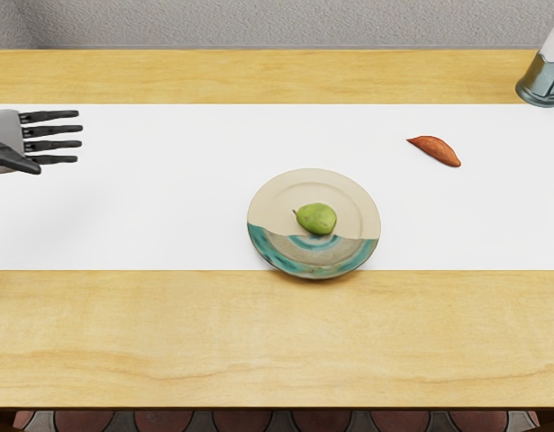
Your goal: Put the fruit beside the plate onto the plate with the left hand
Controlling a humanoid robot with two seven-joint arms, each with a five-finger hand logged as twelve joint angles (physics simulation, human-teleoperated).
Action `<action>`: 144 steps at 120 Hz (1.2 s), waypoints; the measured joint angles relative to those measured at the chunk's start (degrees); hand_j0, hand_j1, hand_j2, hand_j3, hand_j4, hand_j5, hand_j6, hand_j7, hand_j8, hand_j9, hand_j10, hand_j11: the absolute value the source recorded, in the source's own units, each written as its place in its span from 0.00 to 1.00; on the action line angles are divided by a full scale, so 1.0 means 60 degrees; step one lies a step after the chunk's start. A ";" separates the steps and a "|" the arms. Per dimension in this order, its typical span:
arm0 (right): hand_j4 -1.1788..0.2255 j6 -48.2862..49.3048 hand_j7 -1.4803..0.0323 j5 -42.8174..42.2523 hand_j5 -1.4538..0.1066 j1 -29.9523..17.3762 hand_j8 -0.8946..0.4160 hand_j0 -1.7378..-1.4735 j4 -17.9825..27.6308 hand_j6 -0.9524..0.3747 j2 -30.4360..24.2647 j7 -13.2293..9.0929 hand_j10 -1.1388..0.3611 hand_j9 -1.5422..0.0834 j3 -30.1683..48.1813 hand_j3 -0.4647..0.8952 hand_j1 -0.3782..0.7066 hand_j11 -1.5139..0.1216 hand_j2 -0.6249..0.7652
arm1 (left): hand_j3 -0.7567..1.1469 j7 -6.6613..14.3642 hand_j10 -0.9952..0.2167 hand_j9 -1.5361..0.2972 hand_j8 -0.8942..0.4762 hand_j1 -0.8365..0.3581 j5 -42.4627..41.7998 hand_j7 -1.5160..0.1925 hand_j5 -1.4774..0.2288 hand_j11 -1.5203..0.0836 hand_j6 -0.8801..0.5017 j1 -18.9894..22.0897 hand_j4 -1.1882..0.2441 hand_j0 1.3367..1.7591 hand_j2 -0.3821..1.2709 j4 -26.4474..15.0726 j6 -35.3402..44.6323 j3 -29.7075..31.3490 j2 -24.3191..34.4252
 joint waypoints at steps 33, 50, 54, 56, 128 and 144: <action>0.83 0.0000 0.97 0.0000 0.92 -0.0006 0.67 0.30 0.0000 0.71 0.0000 0.0000 0.75 0.94 0.0000 0.34 0.04 0.91 0.45 | 0.40 0.0000 0.82 0.84 0.65 0.99 -0.0010 0.89 0.86 0.95 0.64 0.0000 0.83 0.76 0.23 0.0017 0.0000 0.0000 0.0000; 0.83 0.0000 0.97 0.0000 0.92 -0.0007 0.67 0.30 0.0000 0.71 0.0000 0.0000 0.75 0.94 0.0000 0.34 0.04 0.91 0.45 | 0.40 0.0000 0.82 0.84 0.65 0.99 -0.0011 0.89 0.86 0.95 0.64 0.0000 0.83 0.76 0.23 0.0018 0.0000 0.0000 0.0000; 0.83 0.0000 0.97 0.0000 0.92 -0.0007 0.67 0.30 0.0000 0.71 0.0000 0.0000 0.75 0.94 0.0000 0.34 0.04 0.91 0.45 | 0.40 0.0000 0.82 0.84 0.65 0.99 -0.0011 0.89 0.86 0.95 0.64 0.0000 0.83 0.76 0.23 0.0019 0.0000 0.0000 0.0000; 0.83 0.0000 0.97 0.0000 0.92 -0.0007 0.67 0.30 0.0000 0.71 0.0000 0.0000 0.75 0.94 0.0000 0.34 0.04 0.91 0.45 | 0.40 0.0000 0.82 0.84 0.65 0.99 -0.0011 0.89 0.86 0.95 0.64 0.0000 0.83 0.76 0.23 0.0019 0.0000 0.0000 0.0000; 0.83 0.0000 0.97 0.0000 0.92 -0.0007 0.67 0.30 0.0000 0.71 0.0000 0.0000 0.75 0.94 0.0000 0.34 0.04 0.91 0.45 | 0.40 0.0000 0.82 0.84 0.65 0.99 -0.0011 0.89 0.86 0.95 0.64 0.0000 0.83 0.76 0.23 0.0019 0.0000 0.0000 0.0000; 0.83 0.0000 0.97 0.0000 0.92 -0.0007 0.67 0.30 0.0000 0.71 0.0000 0.0000 0.75 0.94 0.0000 0.34 0.04 0.91 0.45 | 0.40 0.0000 0.82 0.84 0.65 0.99 -0.0011 0.89 0.86 0.95 0.64 0.0000 0.83 0.76 0.23 0.0019 0.0000 0.0000 0.0000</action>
